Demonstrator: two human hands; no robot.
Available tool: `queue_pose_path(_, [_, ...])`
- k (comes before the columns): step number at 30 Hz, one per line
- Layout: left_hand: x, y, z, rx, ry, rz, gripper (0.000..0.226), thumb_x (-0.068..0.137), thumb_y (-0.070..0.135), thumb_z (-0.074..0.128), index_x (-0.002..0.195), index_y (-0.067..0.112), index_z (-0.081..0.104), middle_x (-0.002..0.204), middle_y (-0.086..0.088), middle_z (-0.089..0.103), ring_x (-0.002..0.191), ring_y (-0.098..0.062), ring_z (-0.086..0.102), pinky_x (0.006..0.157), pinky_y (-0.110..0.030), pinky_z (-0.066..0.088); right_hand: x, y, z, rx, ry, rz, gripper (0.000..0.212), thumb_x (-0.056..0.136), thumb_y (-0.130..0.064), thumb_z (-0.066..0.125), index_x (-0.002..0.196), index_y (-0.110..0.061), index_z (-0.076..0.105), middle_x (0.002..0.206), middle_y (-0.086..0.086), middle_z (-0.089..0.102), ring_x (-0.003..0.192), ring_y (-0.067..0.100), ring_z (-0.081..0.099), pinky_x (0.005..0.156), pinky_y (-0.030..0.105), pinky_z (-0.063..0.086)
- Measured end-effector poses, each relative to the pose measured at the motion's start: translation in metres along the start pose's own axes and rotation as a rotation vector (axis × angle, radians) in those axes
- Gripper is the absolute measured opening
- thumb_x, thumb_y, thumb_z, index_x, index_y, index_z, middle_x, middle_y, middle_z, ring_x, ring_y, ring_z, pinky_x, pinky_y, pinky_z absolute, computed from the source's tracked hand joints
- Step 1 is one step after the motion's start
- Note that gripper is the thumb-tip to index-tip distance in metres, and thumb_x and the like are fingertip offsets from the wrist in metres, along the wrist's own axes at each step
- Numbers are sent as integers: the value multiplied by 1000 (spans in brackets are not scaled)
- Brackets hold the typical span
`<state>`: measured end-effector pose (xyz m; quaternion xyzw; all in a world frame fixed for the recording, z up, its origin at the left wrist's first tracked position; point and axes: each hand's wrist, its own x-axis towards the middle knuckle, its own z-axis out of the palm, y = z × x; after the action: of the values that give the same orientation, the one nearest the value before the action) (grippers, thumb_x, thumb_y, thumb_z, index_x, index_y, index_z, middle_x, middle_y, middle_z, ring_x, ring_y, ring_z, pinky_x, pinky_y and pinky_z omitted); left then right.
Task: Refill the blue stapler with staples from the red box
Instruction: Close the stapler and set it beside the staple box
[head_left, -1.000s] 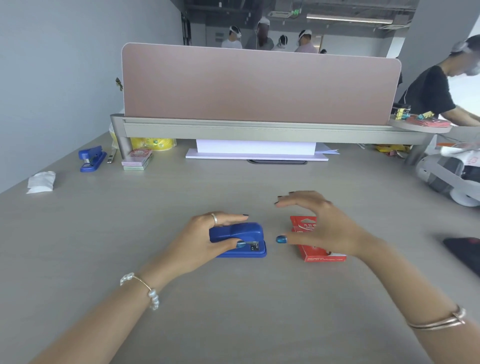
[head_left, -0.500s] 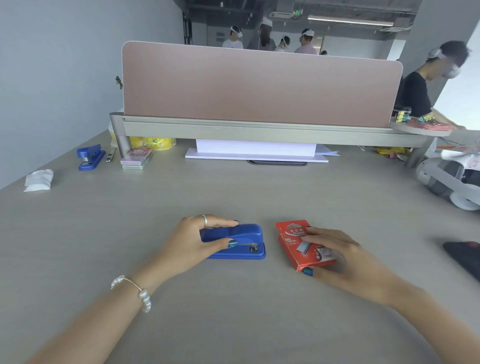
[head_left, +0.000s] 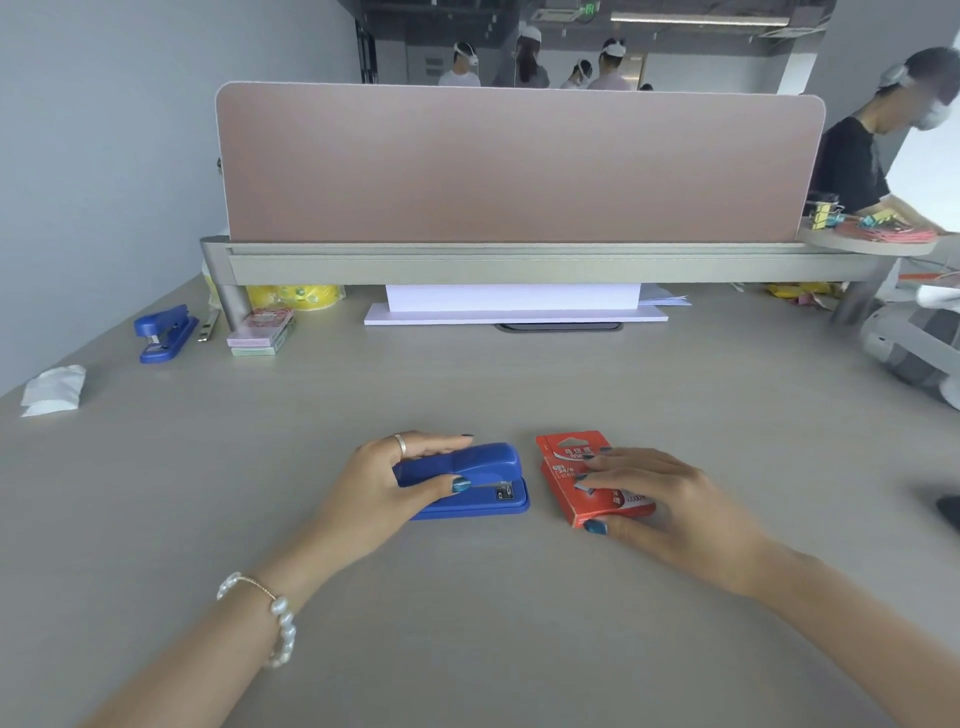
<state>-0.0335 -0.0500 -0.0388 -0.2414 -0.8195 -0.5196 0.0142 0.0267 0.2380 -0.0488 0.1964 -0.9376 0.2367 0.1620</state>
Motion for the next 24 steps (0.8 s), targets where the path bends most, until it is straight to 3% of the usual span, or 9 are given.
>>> queue_pose_path(4, [30, -9, -2, 1, 13, -5, 35, 77, 19, 73, 99, 46, 67, 105, 35, 64, 96, 10, 62, 84, -7, 42, 32, 17, 7, -22, 25, 13, 36, 73, -33, 72, 107, -27, 66, 114, -7, 69, 113, 9, 56, 96, 32, 47])
queue_pose_path(11, [96, -36, -4, -16, 45, -19, 31, 76, 20, 73, 98, 43, 69, 106, 25, 69, 92, -2, 65, 96, -32, 48, 87, 46, 21, 10, 22, 58, 36, 74, -22, 75, 109, -23, 65, 117, -1, 67, 116, 17, 55, 100, 34, 43])
queue_pose_path(15, [132, -48, -5, -36, 65, -31, 30, 77, 17, 73, 98, 38, 69, 108, 14, 70, 89, -4, 66, 93, -26, 48, 117, 62, 27, 38, 20, 94, 36, 74, -21, 74, 109, -23, 65, 119, 2, 66, 116, 20, 55, 100, 39, 44])
queue_pose_path(18, [153, -55, -6, -56, 63, -59, 29, 77, 18, 73, 102, 33, 69, 110, 13, 70, 99, 1, 63, 88, -13, 44, 136, 68, 29, 71, 14, 139, 36, 75, -18, 73, 110, -20, 65, 122, 3, 64, 116, 19, 56, 98, 26, 41])
queue_pose_path(21, [169, -60, -8, -75, 70, -84, 30, 77, 18, 74, 103, 32, 69, 111, 10, 70, 99, -1, 64, 88, -15, 45, 150, 73, 28, 86, 5, 190, 35, 76, -15, 72, 111, -20, 64, 125, 1, 62, 113, 16, 56, 88, 11, 34])
queue_pose_path(24, [178, -63, -9, -68, 61, -89, 30, 76, 20, 74, 102, 32, 69, 111, 11, 70, 94, -5, 65, 90, -21, 46, 156, 77, 29, 93, 2, 221, 35, 77, -17, 71, 111, -23, 63, 126, -2, 61, 111, 16, 58, 88, 17, 39])
